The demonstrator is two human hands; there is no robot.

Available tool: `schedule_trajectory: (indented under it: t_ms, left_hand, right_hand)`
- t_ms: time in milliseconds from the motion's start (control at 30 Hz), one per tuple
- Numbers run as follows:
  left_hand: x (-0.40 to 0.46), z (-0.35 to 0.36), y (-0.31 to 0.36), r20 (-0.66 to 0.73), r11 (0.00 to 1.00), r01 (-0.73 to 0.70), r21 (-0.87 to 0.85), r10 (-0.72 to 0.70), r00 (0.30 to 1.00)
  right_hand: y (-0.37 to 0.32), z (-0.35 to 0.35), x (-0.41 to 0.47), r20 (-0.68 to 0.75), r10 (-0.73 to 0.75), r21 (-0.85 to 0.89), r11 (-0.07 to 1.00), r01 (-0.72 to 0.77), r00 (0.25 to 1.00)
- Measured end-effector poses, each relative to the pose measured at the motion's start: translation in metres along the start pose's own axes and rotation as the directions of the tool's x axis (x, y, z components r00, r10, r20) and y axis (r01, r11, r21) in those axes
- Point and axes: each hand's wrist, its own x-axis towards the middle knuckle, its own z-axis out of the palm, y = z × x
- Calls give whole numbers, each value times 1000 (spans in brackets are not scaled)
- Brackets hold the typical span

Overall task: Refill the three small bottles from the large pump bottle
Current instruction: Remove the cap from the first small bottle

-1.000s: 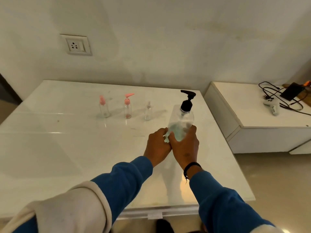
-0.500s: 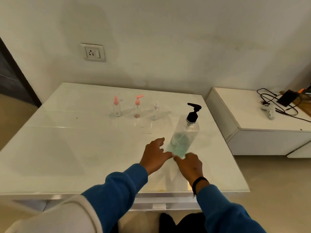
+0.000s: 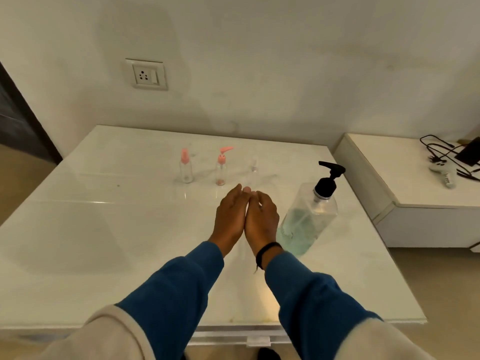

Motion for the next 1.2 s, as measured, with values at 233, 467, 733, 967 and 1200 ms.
schedule_trajectory:
  t_ms: [233,467,733,967,1200]
  left_hand:
    - [63,2,-10,23,991,-34,131,31,999]
    - [91,12,-17,63,986,-47,161,37,997]
    - [93,18,-8,90,969,-57,241,36,995]
    - [66,8,-7,29,963,-24,268,17,999]
    - [14,-27,-19,-42,962,90,258,-82,996]
  right_hand:
    - [-9,35,69,-153,76,279,960,-30,985]
    - [7,38,96,-118,74,319,947,-33,990]
    - [12,34,105,-53,74,252,966,-59,996]
    - [19,25,72,-2,12,110,994,-12,1000]
    - [26,12,10,124,-23,-11,1000,24,992]
